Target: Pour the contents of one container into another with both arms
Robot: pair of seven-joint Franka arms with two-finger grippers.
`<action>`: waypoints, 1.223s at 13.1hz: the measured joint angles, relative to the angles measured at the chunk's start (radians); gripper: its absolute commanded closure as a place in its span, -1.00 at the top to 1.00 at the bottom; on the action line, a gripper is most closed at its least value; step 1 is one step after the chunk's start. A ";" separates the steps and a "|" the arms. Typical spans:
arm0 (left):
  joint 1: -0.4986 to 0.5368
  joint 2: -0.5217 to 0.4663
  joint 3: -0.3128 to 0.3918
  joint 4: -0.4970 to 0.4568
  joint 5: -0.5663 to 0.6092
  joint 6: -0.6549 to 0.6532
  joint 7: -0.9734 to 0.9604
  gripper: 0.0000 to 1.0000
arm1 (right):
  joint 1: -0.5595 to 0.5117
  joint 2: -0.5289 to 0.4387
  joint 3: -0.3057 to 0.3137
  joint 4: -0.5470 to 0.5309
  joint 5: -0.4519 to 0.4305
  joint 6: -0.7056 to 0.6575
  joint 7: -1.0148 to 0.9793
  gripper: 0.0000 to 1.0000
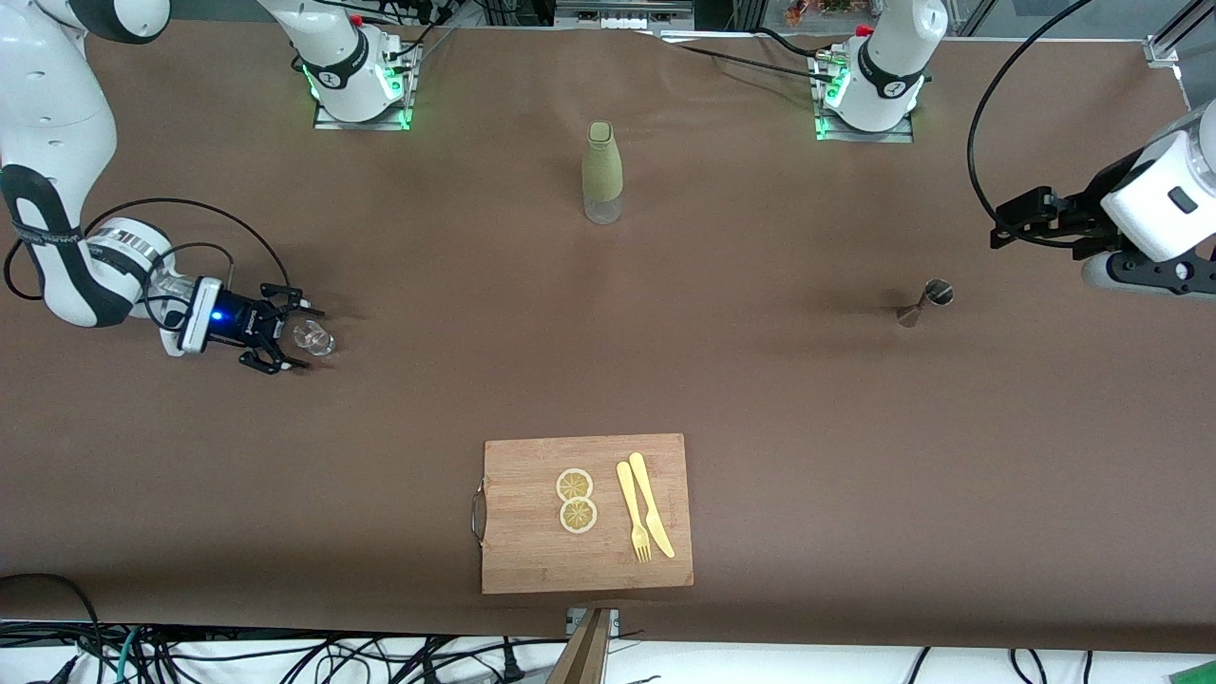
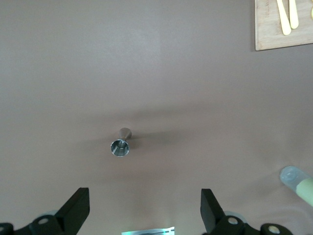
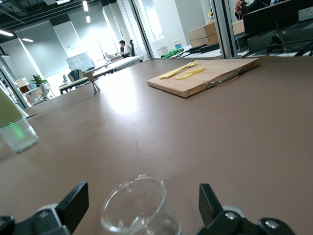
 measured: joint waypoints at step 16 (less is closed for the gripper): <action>0.013 0.046 0.021 0.041 -0.005 0.008 -0.029 1.00 | 0.054 -0.353 -0.063 0.233 -0.577 0.006 0.861 1.00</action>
